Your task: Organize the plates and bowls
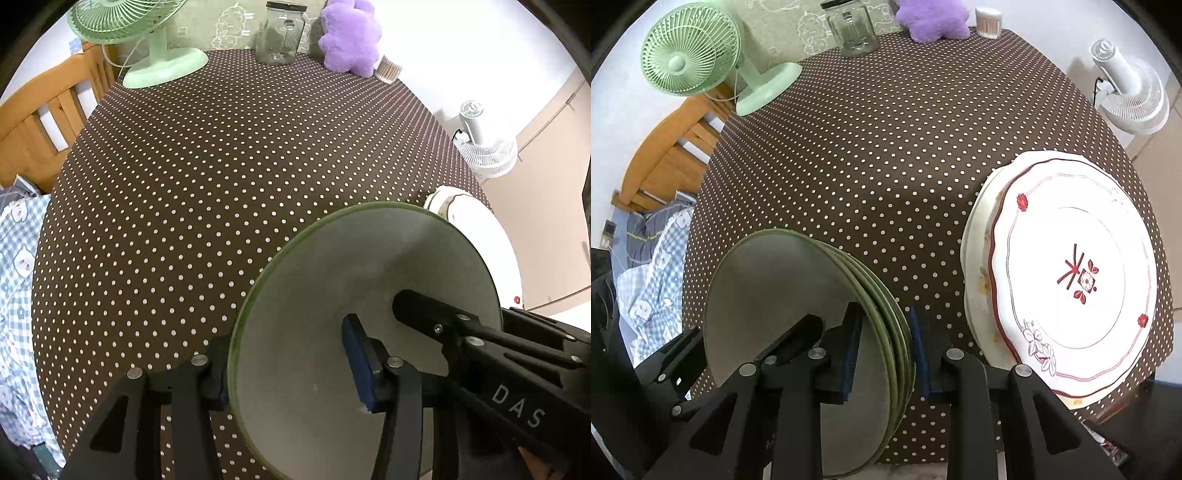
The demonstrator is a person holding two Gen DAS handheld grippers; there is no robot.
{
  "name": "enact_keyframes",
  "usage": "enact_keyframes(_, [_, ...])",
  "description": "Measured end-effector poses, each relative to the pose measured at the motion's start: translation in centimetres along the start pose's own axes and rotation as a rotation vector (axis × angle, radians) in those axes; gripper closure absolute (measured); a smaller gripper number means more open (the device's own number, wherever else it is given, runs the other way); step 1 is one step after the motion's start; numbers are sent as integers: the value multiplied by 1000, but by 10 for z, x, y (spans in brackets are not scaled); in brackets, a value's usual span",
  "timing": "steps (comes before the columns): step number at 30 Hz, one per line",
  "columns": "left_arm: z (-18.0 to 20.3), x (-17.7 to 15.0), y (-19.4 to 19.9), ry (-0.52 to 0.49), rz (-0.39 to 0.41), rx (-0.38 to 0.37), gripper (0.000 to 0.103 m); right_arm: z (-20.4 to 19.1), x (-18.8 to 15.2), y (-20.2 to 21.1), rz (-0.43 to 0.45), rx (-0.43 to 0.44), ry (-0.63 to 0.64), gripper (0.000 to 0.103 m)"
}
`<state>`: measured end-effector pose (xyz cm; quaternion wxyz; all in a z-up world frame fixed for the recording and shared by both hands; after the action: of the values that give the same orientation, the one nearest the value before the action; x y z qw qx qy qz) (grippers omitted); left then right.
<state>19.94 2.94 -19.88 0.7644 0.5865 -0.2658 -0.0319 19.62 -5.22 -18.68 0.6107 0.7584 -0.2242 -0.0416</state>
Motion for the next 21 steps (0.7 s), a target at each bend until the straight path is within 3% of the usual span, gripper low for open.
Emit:
enact_keyframes(9, [18, -9, 10, 57, 1, 32, 54, 6, 2, 3, -41, 32, 31, 73])
enact_keyframes(21, [35, 4, 37, 121, 43, 77, 54, 9, 21, 35, -35, 53, 121, 73])
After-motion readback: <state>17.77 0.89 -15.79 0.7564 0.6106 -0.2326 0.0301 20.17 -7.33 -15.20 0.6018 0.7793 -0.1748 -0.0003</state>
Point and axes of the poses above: each gripper's, at about its wrist camera, not at the fingertips, and y roughly against the way its jaws point, z to its right, x to its top, the point moved 9 cm from there along -y, roughly the way its jaws point, and after that the axes turned 12 degrees about -y, right-handed, at the moved point
